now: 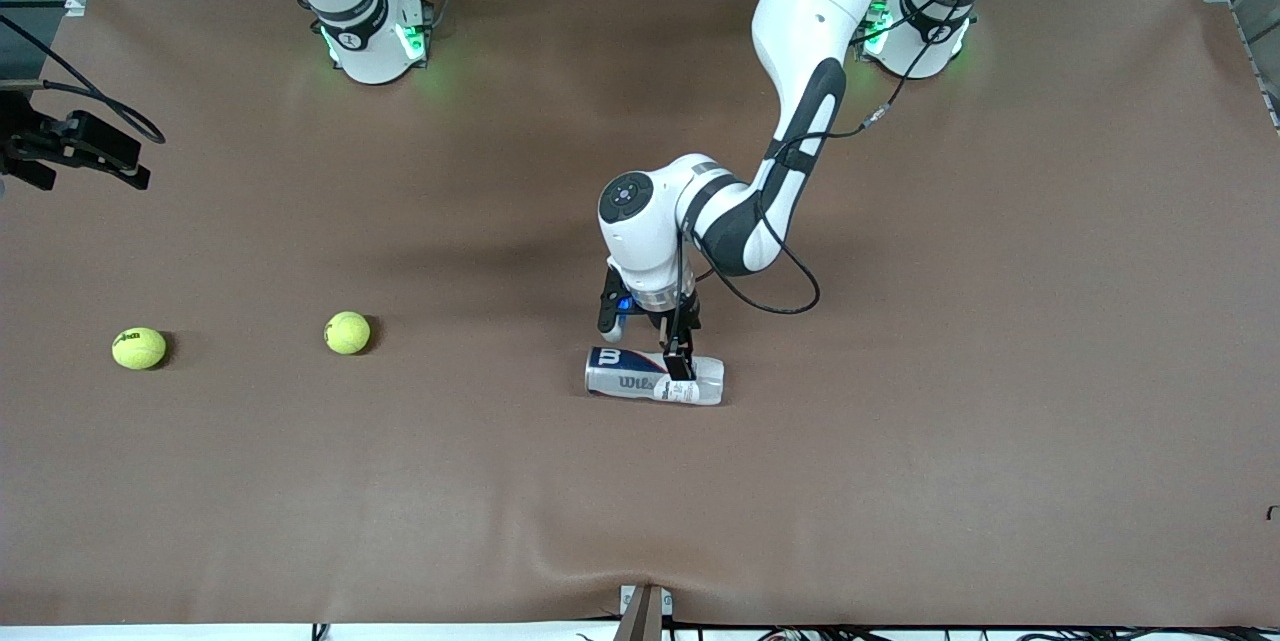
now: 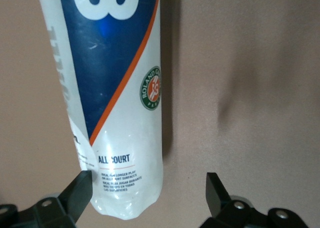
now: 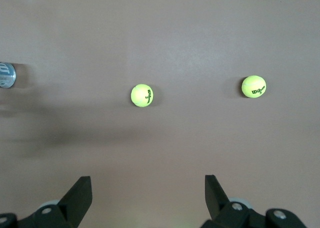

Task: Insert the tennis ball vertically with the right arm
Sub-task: 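Close the left gripper around the tube's closed end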

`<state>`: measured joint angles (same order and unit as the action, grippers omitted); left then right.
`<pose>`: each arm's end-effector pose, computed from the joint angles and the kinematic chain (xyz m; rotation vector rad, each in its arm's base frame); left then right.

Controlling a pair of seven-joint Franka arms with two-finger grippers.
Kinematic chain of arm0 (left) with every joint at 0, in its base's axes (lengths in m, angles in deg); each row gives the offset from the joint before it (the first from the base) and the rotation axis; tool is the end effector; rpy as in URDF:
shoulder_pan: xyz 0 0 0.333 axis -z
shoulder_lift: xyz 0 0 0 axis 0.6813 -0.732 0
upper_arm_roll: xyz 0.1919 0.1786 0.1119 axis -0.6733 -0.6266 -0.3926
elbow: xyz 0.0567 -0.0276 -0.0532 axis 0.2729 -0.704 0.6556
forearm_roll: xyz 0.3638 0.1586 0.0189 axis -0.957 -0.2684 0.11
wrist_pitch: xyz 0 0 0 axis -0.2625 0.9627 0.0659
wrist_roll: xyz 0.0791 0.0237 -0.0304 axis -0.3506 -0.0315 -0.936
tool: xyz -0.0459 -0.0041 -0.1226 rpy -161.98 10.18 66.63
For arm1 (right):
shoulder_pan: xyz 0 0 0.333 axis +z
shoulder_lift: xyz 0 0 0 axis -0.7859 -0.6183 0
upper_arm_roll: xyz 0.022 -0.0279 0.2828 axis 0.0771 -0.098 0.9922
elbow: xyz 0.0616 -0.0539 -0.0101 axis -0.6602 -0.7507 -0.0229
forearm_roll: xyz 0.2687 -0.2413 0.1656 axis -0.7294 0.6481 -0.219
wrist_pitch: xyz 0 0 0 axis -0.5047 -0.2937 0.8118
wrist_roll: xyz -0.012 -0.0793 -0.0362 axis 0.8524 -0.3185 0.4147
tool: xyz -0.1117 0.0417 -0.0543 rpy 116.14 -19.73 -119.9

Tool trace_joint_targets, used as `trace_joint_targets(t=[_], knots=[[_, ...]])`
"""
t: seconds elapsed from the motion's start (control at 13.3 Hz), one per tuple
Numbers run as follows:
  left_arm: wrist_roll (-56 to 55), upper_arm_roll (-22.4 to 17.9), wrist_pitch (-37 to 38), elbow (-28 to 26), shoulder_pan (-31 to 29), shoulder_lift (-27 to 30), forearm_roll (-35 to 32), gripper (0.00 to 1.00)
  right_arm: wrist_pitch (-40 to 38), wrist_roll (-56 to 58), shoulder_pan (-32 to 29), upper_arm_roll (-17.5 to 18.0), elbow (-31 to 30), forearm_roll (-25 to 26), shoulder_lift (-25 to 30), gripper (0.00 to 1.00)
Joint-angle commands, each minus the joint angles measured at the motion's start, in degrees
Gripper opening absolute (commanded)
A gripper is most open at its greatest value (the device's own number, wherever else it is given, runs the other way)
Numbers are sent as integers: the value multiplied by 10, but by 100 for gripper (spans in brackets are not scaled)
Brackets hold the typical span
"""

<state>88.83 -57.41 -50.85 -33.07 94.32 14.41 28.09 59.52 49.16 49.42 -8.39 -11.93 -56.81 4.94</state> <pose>0.5587 -0.4813 0.1703 -1.8663 2.0031 -0.0554 0.5564 -0.0045 0.6007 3.1284 0.0058 -0.0470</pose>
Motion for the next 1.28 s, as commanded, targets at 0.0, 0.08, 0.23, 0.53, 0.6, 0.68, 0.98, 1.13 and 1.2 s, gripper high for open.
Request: trace_joint_targets(t=[0.0, 0.08, 0.23, 0.53, 0.6, 0.68, 0.98, 1.13, 1.2], knots=[[2, -12, 4, 18, 7, -5, -9, 100, -2, 5, -5, 4, 0, -5, 2, 100], [0, -15, 4, 19, 5, -7, -9, 100, -2, 5, -5, 4, 0, -5, 2, 100], [-20, -19, 3, 39, 5, -16, -9, 100, -2, 5, -5, 4, 0, -5, 2, 100], [-34, -19, -10, 40, 2, -31, -9, 100, -2, 5, -5, 4, 0, -5, 2, 100], [-34, -19, -10, 40, 2, -32, -8, 100, -2, 5, -5, 4, 0, -5, 2, 100], [-33, -19, -11, 39, 2, -32, -7, 100, -2, 5, -5, 4, 0, -5, 2, 100], [-31, -1, -31, 39, -27, -36, -1, 100, -2, 5, -5, 4, 0, -5, 2, 100], [-32, 4, -40, 40, -33, -42, 3, 100, -2, 5, -5, 4, 0, -5, 2, 100], [-32, 6, -48, 39, -35, -43, 5, 100, -2, 5, -5, 4, 0, -5, 2, 100]])
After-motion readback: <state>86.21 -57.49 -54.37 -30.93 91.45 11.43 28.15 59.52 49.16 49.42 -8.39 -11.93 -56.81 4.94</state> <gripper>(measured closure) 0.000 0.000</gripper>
